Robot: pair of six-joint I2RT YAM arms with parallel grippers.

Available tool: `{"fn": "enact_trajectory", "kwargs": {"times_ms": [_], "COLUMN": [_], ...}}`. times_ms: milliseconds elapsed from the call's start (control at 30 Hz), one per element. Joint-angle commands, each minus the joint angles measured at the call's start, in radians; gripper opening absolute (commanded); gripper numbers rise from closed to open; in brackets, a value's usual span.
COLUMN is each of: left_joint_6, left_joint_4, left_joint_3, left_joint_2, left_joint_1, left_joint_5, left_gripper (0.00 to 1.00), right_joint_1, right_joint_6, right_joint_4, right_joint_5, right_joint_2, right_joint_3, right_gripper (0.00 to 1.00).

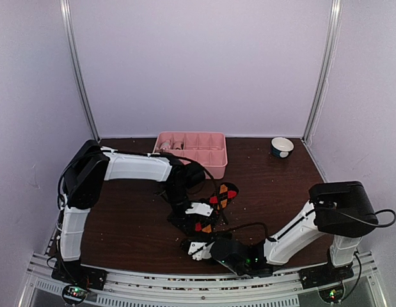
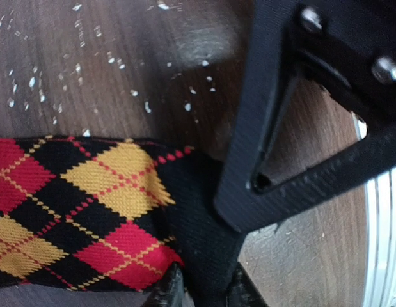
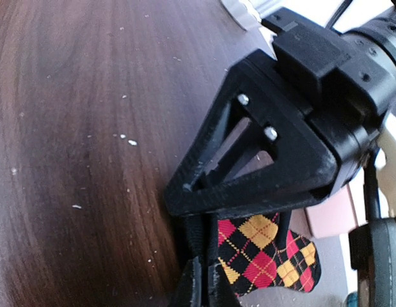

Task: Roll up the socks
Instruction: Roll the sock at the center of the board.

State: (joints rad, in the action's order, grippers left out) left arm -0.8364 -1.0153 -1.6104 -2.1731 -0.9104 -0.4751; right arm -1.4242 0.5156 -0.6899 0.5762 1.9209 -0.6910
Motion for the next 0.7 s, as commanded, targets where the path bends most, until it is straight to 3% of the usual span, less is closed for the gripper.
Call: {"fn": "enact_trajectory", "kwargs": {"times_ms": [0, 167, 367, 667], "left_joint_6": [-0.003, 0.036, 0.140, 0.133], "left_joint_4": [0.014, 0.129, 0.360, 0.410], "left_joint_3": [0.011, 0.127, 0.319, 0.435], "left_joint_2": [0.006, 0.114, 0.305, 0.416], "left_joint_1": [0.002, 0.003, 0.018, 0.036], "left_joint_5": [-0.007, 0.035, 0.111, 0.046], "left_gripper": [0.31, 0.42, 0.43, 0.43], "right_joint_1": [0.010, 0.026, 0.059, 0.159], "right_joint_6": [-0.101, -0.224, -0.403, -0.607], "right_joint_4": [0.036, 0.078, 0.107, 0.143], "right_joint_5": [-0.051, -0.110, -0.275, -0.528], "right_joint_2": [-0.019, -0.059, -0.114, -0.115], "right_joint_3": [-0.005, 0.027, 0.088, 0.097], "right_gripper": [0.00, 0.00, 0.00, 0.00]}}
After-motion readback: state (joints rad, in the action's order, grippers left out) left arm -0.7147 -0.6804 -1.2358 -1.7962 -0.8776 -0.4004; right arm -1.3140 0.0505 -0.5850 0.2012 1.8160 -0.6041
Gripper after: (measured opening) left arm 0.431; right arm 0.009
